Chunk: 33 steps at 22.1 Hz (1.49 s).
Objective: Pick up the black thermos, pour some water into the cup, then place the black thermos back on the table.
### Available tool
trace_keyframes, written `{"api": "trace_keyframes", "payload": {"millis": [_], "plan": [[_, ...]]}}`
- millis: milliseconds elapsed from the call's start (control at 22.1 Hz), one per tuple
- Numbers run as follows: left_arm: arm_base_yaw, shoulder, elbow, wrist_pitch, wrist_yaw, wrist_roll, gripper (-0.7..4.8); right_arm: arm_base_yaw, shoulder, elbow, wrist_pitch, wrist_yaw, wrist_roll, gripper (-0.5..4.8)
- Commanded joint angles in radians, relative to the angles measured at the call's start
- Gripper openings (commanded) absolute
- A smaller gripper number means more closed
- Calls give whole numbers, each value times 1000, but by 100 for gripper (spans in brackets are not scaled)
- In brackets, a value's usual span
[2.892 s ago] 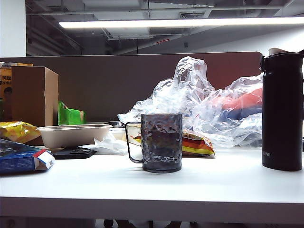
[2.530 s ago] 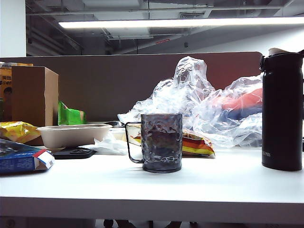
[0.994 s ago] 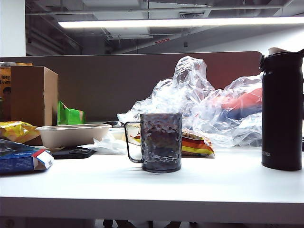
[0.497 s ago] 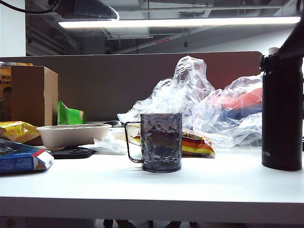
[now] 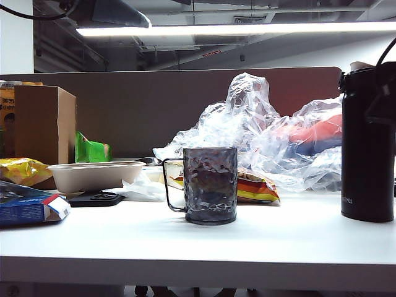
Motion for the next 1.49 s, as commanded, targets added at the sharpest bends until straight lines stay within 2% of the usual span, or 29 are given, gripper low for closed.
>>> {"api": "trace_keyframes", "payload": {"millis": [45,181,497,768,994,1356,1491], "plan": [[-1,0,6,4,0,-1,479,-1,88,1,136,23,-3,479],[-1,0,6,-2,0,0,479,-2,180,1,215,88,-2,479],[-1,0,6,-52,1,-1,479,-2,412,2,446,27,-2,479],[-1,0,6,-81,1,0,479,-2,528,3,590,51,-4,479],[-1,0,6,-94,1,-1,479,-2,538,4,606,126,-3,479],[-1,0,6,-98,1,-1,479,-2,572,30,609,85,3,479],[-1,0,6,-98,1,-1,479,-2,607,48,619,105,2,479]]}}
